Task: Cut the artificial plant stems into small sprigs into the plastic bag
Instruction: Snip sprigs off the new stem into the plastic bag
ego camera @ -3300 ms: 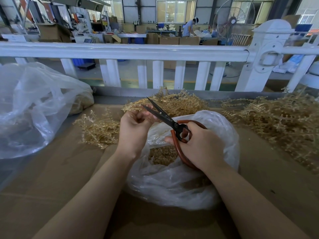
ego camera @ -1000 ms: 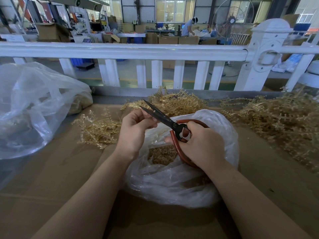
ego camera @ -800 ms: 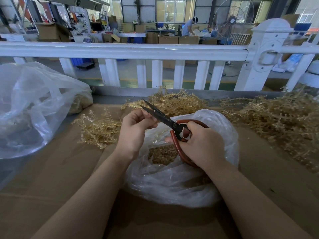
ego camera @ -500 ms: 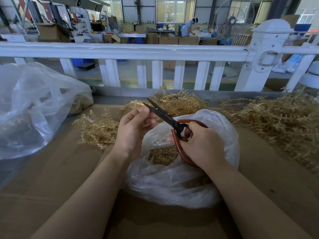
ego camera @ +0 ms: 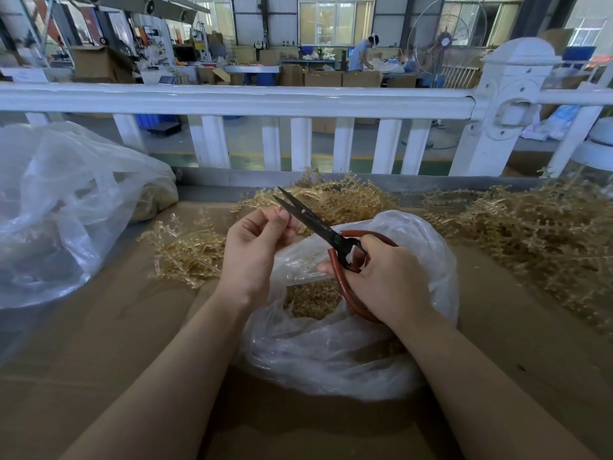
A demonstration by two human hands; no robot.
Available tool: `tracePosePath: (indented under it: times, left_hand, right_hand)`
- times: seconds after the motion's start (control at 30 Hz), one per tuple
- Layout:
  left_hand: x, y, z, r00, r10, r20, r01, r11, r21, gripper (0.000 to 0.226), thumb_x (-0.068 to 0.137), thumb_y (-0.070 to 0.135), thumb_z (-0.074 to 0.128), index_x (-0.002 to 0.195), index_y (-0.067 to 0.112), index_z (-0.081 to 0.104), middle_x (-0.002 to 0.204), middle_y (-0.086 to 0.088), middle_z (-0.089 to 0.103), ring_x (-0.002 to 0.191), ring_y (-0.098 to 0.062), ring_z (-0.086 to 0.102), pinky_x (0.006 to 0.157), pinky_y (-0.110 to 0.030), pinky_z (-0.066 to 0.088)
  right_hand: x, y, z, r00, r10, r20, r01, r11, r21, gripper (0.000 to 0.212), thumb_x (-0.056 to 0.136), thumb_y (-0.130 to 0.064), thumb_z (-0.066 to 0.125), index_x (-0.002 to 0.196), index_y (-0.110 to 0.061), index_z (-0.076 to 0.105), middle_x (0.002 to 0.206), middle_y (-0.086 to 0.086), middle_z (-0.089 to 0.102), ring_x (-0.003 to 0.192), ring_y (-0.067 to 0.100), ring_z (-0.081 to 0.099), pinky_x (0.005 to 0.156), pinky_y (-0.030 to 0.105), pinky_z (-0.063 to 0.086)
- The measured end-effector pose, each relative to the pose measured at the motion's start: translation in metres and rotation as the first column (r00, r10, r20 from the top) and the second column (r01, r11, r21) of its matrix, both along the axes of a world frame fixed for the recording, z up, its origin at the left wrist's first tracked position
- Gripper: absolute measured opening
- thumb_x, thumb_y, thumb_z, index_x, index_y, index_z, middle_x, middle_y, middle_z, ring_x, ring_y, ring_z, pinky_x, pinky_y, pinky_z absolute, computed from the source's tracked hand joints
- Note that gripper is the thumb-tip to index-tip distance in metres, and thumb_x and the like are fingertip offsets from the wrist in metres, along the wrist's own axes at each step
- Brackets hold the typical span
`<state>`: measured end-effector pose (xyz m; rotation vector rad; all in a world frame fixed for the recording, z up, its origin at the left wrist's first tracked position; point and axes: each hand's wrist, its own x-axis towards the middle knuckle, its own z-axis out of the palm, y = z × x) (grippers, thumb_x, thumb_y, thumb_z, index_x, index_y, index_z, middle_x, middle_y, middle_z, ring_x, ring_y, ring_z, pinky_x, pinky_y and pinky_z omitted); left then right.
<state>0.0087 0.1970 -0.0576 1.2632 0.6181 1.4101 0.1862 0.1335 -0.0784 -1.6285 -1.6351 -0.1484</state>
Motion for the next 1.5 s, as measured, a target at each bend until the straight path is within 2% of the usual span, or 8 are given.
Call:
tracePosePath:
  times: [0.17, 0.47, 0.63, 0.77, 0.87, 1.0, 1.17, 1.5]
  left_hand:
    - [0.0006, 0.0003, -0.0038, 0.996, 0.036, -0.081, -0.031, 0.997, 0.067, 0.024, 0.099, 0.005, 0.056, 0.079, 0.013, 0.066, 0.073, 0.000, 0.064, 0.071, -0.012, 0.057, 0.073, -0.024, 0.050]
    - [-0.0008, -0.0002, -0.0024, 0.997, 0.038, -0.073, -0.034, 0.998, 0.051, 0.021, 0.098, 0.001, 0.054, 0.082, 0.007, 0.065, 0.070, 0.002, 0.064, 0.069, -0.008, 0.058, 0.071, -0.020, 0.050]
    - [0.0001, -0.0034, -0.0005, 0.997, 0.043, -0.066, -0.040, 0.998, 0.042, 0.019, 0.098, 0.001, 0.055, 0.082, 0.004, 0.065, 0.069, 0.002, 0.062, 0.067, -0.008, 0.055, 0.071, -0.020, 0.049]
    - [0.0004, -0.0038, 0.0008, 0.998, 0.040, -0.053, -0.038, 0.999, 0.031, 0.013, 0.097, 0.004, 0.056, 0.086, 0.001, 0.062, 0.070, 0.002, 0.063, 0.068, -0.008, 0.056, 0.072, -0.020, 0.050]
    - [0.0006, -0.0040, 0.0017, 0.997, 0.045, -0.060, -0.043, 0.998, 0.037, 0.011, 0.096, 0.005, 0.057, 0.088, 0.001, 0.063, 0.071, 0.003, 0.064, 0.069, -0.007, 0.058, 0.073, -0.020, 0.051]
    - [0.0013, -0.0048, 0.0014, 0.994, 0.074, -0.086, -0.069, 0.995, 0.067, 0.010, 0.096, 0.003, 0.057, 0.090, -0.003, 0.062, 0.073, 0.001, 0.063, 0.070, -0.007, 0.058, 0.074, -0.020, 0.051]
    - [0.0021, -0.0048, 0.0016, 0.985, 0.117, -0.123, -0.106, 0.990, 0.092, 0.011, 0.097, 0.001, 0.056, 0.089, 0.001, 0.064, 0.075, 0.001, 0.064, 0.070, -0.005, 0.060, 0.074, -0.019, 0.051]
    - [0.0010, -0.0032, -0.0003, 0.979, 0.144, -0.143, -0.126, 0.984, 0.127, 0.018, 0.097, 0.002, 0.058, 0.085, 0.011, 0.067, 0.071, 0.009, 0.068, 0.071, -0.005, 0.062, 0.074, -0.018, 0.051]
  right_hand:
    - [0.0024, 0.0003, -0.0002, 0.996, -0.065, 0.064, 0.066, 0.998, -0.013, 0.059, 0.071, -0.086, 0.052, 0.080, -0.028, 0.056, 0.070, -0.019, 0.055, 0.058, -0.003, 0.047, 0.053, 0.009, 0.027]
    - [0.0002, -0.0014, 0.0029, 0.995, -0.055, 0.085, 0.057, 0.998, -0.017, 0.065, 0.069, -0.093, 0.038, 0.070, -0.028, 0.047, 0.059, -0.015, 0.046, 0.051, 0.002, 0.045, 0.048, 0.015, 0.029]
    - [-0.0017, -0.0042, 0.0055, 0.992, -0.073, 0.104, 0.069, 0.997, 0.040, 0.055, 0.071, -0.089, 0.041, 0.065, -0.035, 0.033, 0.051, -0.016, 0.035, 0.044, 0.001, 0.037, 0.047, 0.013, 0.020]
    - [-0.0030, -0.0047, 0.0059, 0.989, -0.096, 0.113, 0.088, 0.993, 0.077, 0.056, 0.073, -0.080, 0.058, 0.063, -0.037, 0.025, 0.048, -0.019, 0.030, 0.041, -0.002, 0.032, 0.046, 0.011, 0.017]
    - [-0.0016, -0.0042, 0.0041, 0.993, -0.072, 0.091, 0.067, 0.996, 0.052, 0.053, 0.072, -0.082, 0.056, 0.063, -0.035, 0.033, 0.049, -0.019, 0.035, 0.043, -0.002, 0.037, 0.045, 0.012, 0.021]
    - [-0.0001, -0.0035, 0.0010, 0.997, -0.036, 0.069, 0.036, 0.999, -0.002, 0.062, 0.071, -0.091, 0.040, 0.070, -0.031, 0.052, 0.059, -0.020, 0.050, 0.051, -0.004, 0.046, 0.050, 0.009, 0.027]
    - [-0.0007, -0.0052, 0.0037, 0.996, -0.037, 0.076, 0.035, 0.999, 0.024, 0.054, 0.072, -0.089, 0.042, 0.063, -0.037, 0.033, 0.053, -0.022, 0.039, 0.045, -0.005, 0.039, 0.047, 0.009, 0.021]
    - [0.0001, -0.0046, 0.0048, 0.994, -0.051, 0.101, 0.045, 0.997, 0.055, 0.056, 0.075, -0.080, 0.057, 0.062, -0.033, 0.029, 0.050, -0.017, 0.035, 0.044, 0.001, 0.038, 0.045, 0.015, 0.024]
